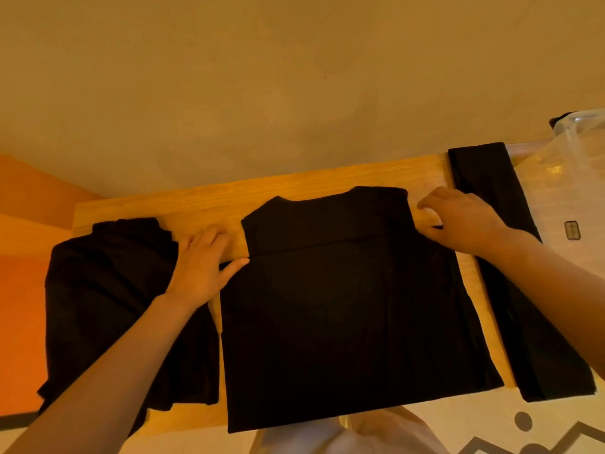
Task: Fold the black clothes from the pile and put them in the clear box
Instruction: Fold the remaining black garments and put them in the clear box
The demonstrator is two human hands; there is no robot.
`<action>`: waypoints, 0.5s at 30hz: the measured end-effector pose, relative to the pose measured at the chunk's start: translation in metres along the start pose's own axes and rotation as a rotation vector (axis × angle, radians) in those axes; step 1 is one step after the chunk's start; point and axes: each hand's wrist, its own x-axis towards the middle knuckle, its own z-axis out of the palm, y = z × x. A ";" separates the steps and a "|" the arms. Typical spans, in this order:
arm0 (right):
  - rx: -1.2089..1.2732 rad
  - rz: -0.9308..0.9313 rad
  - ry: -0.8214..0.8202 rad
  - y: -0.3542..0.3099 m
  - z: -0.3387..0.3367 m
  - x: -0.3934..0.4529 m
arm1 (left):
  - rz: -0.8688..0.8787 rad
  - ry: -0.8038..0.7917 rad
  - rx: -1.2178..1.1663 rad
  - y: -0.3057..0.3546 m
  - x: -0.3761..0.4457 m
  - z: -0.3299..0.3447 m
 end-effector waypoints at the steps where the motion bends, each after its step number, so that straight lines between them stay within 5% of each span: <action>1: -0.051 0.006 -0.052 0.003 -0.001 -0.003 | 0.023 -0.037 -0.005 -0.003 -0.004 -0.002; 10: -0.172 0.051 -0.129 0.013 0.004 -0.009 | -0.121 -0.164 -0.148 0.008 -0.014 -0.011; 15: 0.305 0.179 -0.074 0.021 0.006 -0.025 | -0.284 -0.174 -0.385 0.011 -0.025 -0.017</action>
